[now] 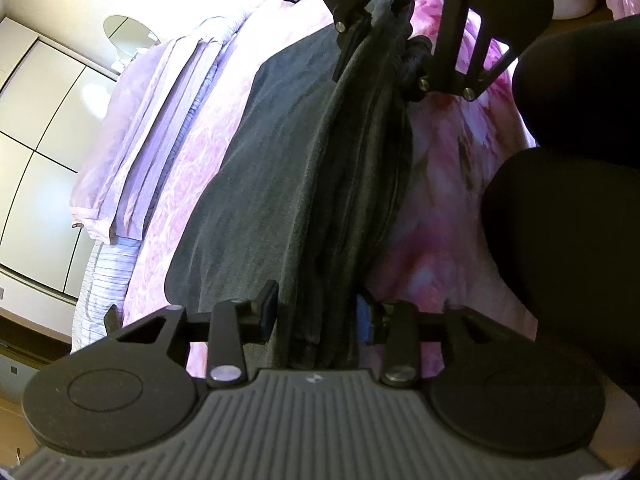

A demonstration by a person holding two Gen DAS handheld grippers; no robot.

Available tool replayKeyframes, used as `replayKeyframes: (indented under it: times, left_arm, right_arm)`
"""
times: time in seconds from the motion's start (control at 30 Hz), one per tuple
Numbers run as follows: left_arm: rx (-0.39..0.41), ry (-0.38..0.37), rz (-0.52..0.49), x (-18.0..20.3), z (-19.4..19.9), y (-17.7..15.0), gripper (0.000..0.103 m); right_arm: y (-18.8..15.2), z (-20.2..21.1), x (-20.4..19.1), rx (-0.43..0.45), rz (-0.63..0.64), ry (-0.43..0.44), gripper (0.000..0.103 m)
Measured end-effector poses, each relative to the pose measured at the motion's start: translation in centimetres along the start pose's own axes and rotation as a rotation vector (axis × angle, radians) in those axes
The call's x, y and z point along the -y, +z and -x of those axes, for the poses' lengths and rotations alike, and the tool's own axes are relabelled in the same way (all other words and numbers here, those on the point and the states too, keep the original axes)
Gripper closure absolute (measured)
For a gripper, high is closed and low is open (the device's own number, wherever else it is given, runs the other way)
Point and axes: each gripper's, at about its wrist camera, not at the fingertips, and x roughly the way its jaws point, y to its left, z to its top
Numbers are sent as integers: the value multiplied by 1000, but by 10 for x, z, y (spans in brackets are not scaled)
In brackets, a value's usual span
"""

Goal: Fold clothes
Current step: 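Lift the stacked jeans and cloth with both grippers and carry them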

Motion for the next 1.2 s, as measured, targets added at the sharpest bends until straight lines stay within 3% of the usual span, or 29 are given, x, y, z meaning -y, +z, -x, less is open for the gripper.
replayKeyframes:
  times: [0.27, 0.3, 0.43, 0.53, 0.67, 0.77, 0.87, 0.9, 0.93, 1.0, 1.1, 1.2]
  left_arm:
    - [-16, 61, -45, 15, -12, 1, 49]
    - [-18, 64, -57, 17, -14, 1, 50]
    - [-11, 61, -61, 18, -15, 3, 68]
    - [5, 49, -28, 9, -9, -2, 71]
    - [8, 30, -1, 2, -9, 0, 72]
    - [14, 21, 15, -2, -9, 2, 72]
    - [6, 35, -12, 3, -13, 3, 67]
    - [-1, 47, -32, 8, -15, 3, 59]
    - [-8, 60, -55, 14, -18, 3, 55]
    - [-16, 73, -86, 18, -20, 4, 55]
    - [-20, 72, -93, 12, -21, 8, 67]
    - [-11, 62, -85, -3, -17, 16, 71]
  right_arm:
    - [4, 4, 2, -1, -17, 1, 65]
    - [5, 4, 2, -1, -18, 2, 65]
    - [7, 3, 0, -2, -2, -6, 65]
    - [6, 0, -9, -4, 41, -24, 61]
    - [2, -6, -14, -7, 69, -44, 47]
    - [0, -10, -12, -9, 70, -55, 45]
    - [-2, -15, -10, -11, 70, -66, 47]
    - [-3, -16, -10, -11, 71, -70, 57]
    - [-3, -16, -8, -8, 65, -72, 59]
    - [-3, -12, -2, 4, 45, -71, 64]
    - [-2, -7, 8, 23, 22, -67, 66]
    - [-3, -3, 22, 59, 11, -62, 67]
